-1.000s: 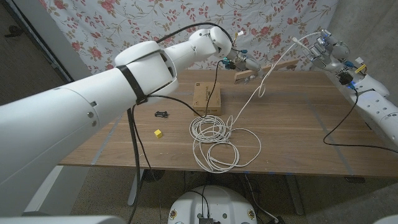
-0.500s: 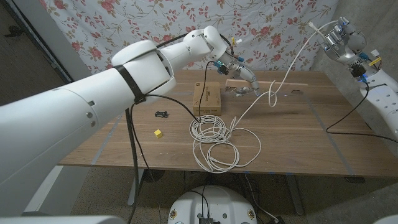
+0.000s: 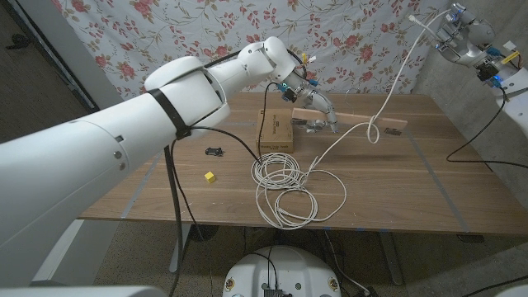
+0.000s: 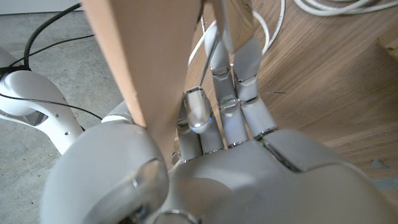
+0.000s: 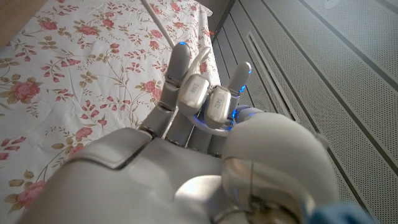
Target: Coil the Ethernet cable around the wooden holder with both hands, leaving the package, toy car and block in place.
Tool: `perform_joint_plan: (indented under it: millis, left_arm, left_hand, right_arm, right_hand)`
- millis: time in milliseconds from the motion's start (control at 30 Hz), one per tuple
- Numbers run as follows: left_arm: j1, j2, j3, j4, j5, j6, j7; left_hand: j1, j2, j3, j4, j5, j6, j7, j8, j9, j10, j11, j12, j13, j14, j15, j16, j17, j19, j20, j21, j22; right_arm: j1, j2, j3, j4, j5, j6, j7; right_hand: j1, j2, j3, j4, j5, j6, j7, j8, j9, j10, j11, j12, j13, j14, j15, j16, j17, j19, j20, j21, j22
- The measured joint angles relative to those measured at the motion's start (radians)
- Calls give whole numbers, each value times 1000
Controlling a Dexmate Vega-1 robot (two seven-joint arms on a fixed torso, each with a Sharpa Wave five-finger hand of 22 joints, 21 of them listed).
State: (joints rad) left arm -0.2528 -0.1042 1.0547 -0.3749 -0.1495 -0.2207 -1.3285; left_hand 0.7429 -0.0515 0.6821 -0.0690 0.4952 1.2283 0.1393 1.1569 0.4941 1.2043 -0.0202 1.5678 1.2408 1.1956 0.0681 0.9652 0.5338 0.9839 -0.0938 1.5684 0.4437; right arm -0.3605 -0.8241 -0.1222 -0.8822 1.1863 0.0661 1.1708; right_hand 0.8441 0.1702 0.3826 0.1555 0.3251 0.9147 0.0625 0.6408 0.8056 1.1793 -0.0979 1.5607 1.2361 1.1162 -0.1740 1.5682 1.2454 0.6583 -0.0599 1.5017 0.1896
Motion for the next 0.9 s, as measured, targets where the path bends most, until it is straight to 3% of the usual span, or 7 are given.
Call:
perform_joint_plan:
  millis: [233, 300, 367, 433, 667, 900]
  left_arm:
    - [4, 9, -7, -3, -6, -11, -22]
    - [6, 13, -7, -5, -20, -19, -32]
    - [6, 16, -7, -6, -21, -20, -33]
    - [6, 21, -7, -8, -35, -29, -39]
    - [6, 44, -6, -25, -91, -57, -45]
    - [13, 74, -40, -40, -141, -103, -47]
  left_hand:
    - [0, 0, 0, 0, 0, 0, 0, 0, -3, -1, -2, 0, 0, 0, 0, 0, 0, 0, 0, 0, -1]
    - [0, 0, 0, 0, 0, 0, 0, 0, -3, -3, -3, 0, 0, 0, 0, 0, 0, -3, -3, 0, -3]
    - [0, 0, 0, 0, 0, -1, -1, 0, -3, -3, -3, 0, 0, 0, 0, 0, 0, -3, -3, 0, -2]
    - [0, 0, 0, 0, 0, 0, 0, 0, -3, -3, -3, 0, 0, 0, 0, 0, 0, -3, -3, 0, 3]
    - [0, 0, -3, -3, 0, 0, 0, -2, -3, -3, -3, 0, 0, 0, 0, 0, 0, -3, -3, 0, -2]
    - [0, 0, -4, -4, 0, 0, 0, -2, -8, -3, -4, 0, 0, 0, 0, 0, 0, -3, -3, 0, 2]
  right_arm:
    - [64, 11, 6, 38, -70, -32, -77]
    - [126, 22, -14, 88, -108, -46, -93]
    - [136, 24, -20, 98, -139, -54, -94]
    - [213, 41, -75, 172, -194, -65, -86]
    - [374, 91, -192, 352, -336, -93, -102]
    - [437, 139, -259, 434, -481, -156, -264]
  right_hand:
    - [0, 0, 7, 1, -4, 0, 0, 6, 0, 0, 0, 0, 0, 0, 0, 0, 0, -8, -3, 1, 4]
    - [-4, -1, 7, 1, -4, 0, 0, 7, 0, 4, 4, 0, 0, 0, 0, 0, 0, -8, -3, 1, 1]
    - [-5, -2, 10, -1, -4, 0, 0, 7, -1, 7, 7, 0, 0, 0, 0, 0, 0, -8, -3, 1, 0]
    - [-5, -2, 11, -3, -4, 0, 0, 7, -5, 7, 7, 0, 0, 0, 0, 0, 0, -8, -3, 1, 0]
    - [-10, 0, 18, -4, -4, 0, 0, 7, -14, 5, 9, 0, 0, 0, 0, 0, 0, -8, -3, 7, 0]
    - [-10, 0, 23, -8, -12, 0, 0, 7, -14, 5, 9, 0, 0, 0, 0, 0, 0, -8, -3, 7, -4]
